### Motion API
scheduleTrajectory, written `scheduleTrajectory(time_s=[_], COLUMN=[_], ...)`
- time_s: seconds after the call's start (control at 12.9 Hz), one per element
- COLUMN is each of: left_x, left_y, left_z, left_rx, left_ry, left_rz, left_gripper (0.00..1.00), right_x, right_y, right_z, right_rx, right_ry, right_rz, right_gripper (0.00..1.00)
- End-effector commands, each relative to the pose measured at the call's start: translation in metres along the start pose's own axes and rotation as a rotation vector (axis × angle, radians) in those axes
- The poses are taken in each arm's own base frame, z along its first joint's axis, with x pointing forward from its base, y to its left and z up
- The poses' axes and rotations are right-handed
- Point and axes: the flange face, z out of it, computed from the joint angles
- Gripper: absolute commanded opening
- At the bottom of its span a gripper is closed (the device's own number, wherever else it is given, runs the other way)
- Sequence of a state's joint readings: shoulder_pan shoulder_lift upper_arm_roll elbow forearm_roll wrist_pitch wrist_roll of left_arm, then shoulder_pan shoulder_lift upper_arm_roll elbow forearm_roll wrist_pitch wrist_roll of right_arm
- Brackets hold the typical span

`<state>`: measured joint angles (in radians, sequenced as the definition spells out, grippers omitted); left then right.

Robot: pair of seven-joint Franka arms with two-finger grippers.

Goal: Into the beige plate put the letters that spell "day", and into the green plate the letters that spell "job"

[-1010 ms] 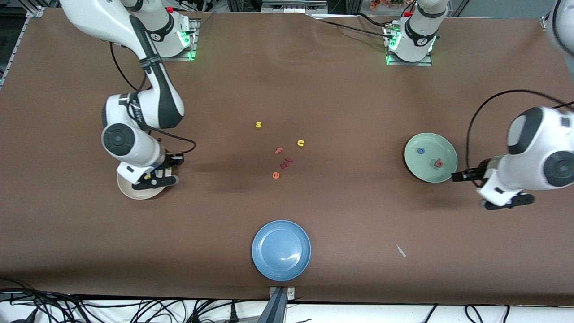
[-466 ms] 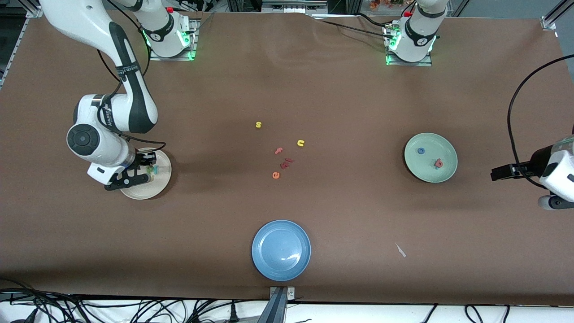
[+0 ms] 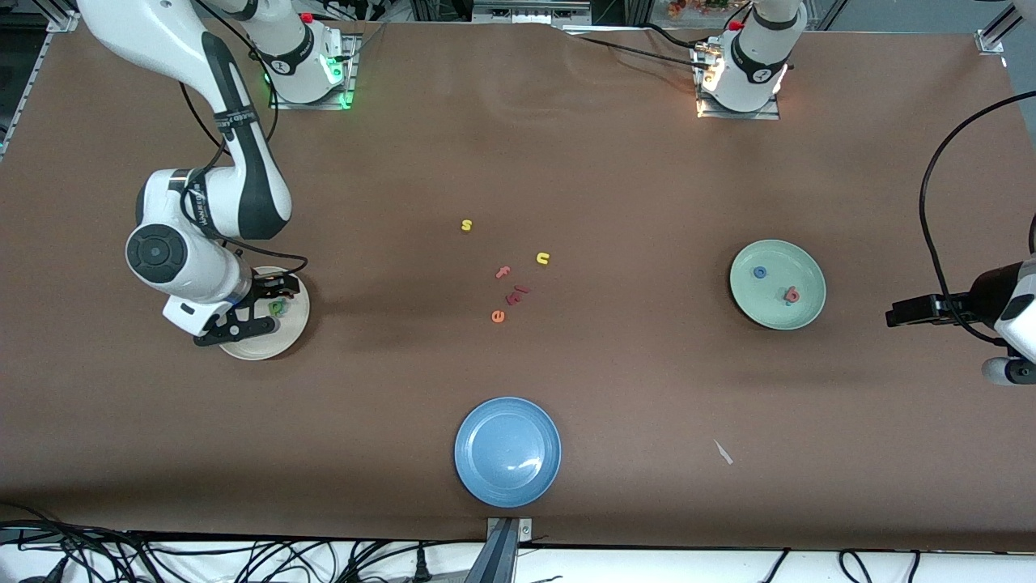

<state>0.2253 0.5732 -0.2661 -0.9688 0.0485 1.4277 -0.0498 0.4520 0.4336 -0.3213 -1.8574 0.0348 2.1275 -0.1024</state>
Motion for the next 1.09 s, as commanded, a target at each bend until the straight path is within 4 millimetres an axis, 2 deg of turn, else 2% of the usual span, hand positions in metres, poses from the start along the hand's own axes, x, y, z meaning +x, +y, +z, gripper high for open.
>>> scheduleTrajectory(time_s=[0.0, 0.08, 0.16, 0.23, 0.54, 0.7, 0.78, 1.01], left_x=[-0.019, -0.02, -0.023, -0.027, -0.066, -0.065, -0.061, -0.054], left_y=[-0.001, 0.004, 0.016, 0.019, 0.006, 0.004, 0.009, 0.007], left_z=[-0.043, -0.047, -0.04, -0.039, -0.016, -0.009, -0.003, -0.005], left_rx=[-0.079, -0.082, -0.081, -0.086, -0.084, -0.055, -0.012, 0.013], left_ry=[0.067, 0.085, 0.069, 0.081, 0.191, 0.202, 0.188, 0.196], left_rz=[-0.018, -0.023, -0.01, 0.002, 0.106, 0.125, 0.15, 0.153], left_gripper=[1.0, 0.99, 0.99, 0.99, 0.98, 0.99, 0.99, 0.99], right_x=[0.002, 0.002, 0.002, 0.002, 0.002, -0.005, -0.01, -0.037], right_y=[-0.039, -0.049, -0.059, -0.066, -0.088, -0.09, -0.098, -0.093], right_z=[-0.018, -0.022, -0.03, -0.039, -0.088, -0.112, -0.125, -0.168], right_rx=[-0.002, -0.004, -0.006, -0.008, -0.012, 0.001, 0.015, 0.063], right_ry=[-0.013, -0.022, -0.03, -0.046, -0.118, -0.12, -0.105, -0.105], right_rz=[0.049, 0.068, 0.08, 0.095, 0.086, 0.105, 0.092, 0.07], right_gripper=[1.0, 1.0, 1.0, 1.0, 1.0, 1.0, 1.0, 1.0])
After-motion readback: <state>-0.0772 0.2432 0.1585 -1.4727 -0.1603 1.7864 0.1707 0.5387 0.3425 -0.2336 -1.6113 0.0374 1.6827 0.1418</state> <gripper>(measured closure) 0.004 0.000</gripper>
